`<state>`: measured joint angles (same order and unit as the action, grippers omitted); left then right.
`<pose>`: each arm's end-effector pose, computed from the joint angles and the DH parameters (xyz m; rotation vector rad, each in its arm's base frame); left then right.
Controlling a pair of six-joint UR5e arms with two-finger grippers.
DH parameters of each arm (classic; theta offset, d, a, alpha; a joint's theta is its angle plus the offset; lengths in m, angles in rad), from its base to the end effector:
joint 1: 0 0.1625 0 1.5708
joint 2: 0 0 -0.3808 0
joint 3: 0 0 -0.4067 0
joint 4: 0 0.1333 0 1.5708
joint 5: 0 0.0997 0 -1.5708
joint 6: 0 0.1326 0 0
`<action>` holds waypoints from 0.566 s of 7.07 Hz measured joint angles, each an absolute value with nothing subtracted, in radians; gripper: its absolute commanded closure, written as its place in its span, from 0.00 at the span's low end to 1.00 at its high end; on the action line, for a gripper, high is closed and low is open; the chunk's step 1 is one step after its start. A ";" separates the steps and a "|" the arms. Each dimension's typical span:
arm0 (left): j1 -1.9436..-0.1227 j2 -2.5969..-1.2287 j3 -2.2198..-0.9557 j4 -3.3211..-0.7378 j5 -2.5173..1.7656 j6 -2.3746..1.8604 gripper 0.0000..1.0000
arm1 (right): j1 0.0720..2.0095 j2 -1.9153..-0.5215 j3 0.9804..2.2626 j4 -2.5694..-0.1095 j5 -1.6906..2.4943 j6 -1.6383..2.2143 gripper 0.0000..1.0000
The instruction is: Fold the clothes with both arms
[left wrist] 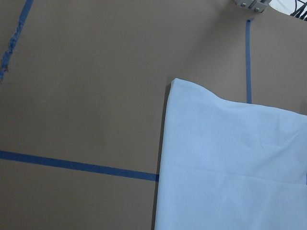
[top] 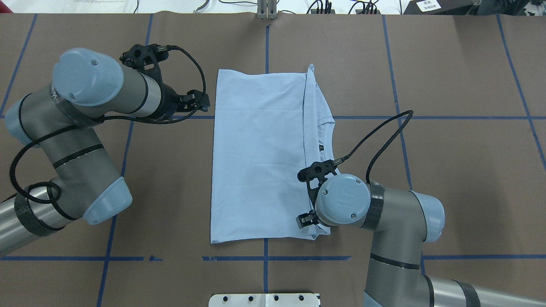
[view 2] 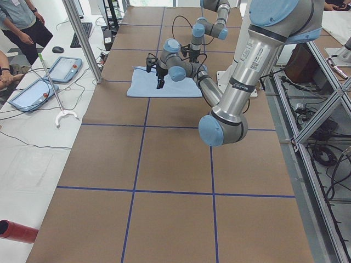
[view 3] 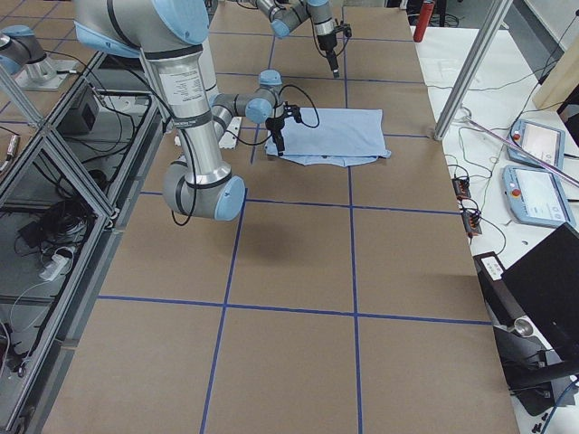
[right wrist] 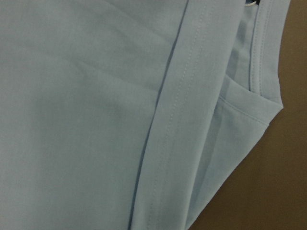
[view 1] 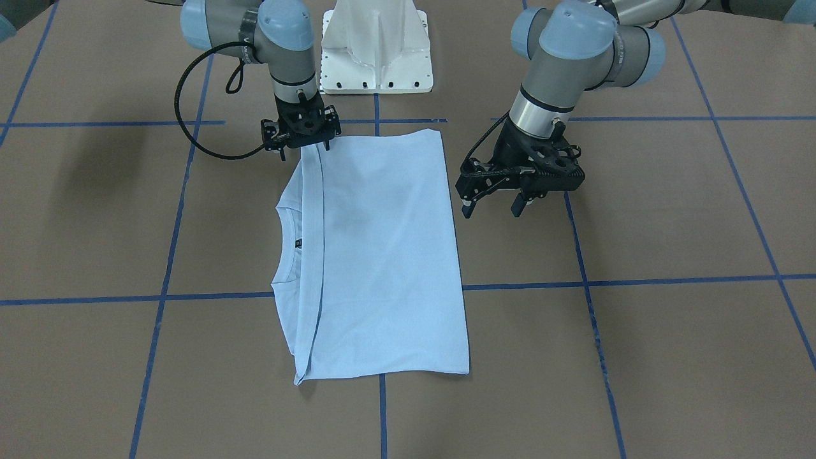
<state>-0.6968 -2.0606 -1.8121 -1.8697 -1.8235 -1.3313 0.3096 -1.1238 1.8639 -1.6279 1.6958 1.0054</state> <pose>0.4291 -0.4897 0.2076 0.2578 1.0209 -0.2844 -0.5600 -0.3017 0.2708 0.1808 -0.6711 -0.2881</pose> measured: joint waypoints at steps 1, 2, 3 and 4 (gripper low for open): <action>-0.696 -2.060 -1.811 -1.872 -1.824 -1.331 0.00 | 0.307 -1.126 1.854 -1.629 1.696 1.003 0.00; -0.695 -2.060 -1.809 -1.874 -1.824 -1.331 0.00 | 0.305 -1.128 1.846 -1.629 1.696 1.002 0.00; -0.695 -2.061 -1.807 -1.876 -1.824 -1.331 0.00 | 0.305 -1.129 1.840 -1.629 1.696 1.002 0.00; -0.695 -2.061 -1.805 -1.878 -1.824 -1.331 0.00 | 0.305 -1.129 1.836 -1.629 1.697 1.001 0.00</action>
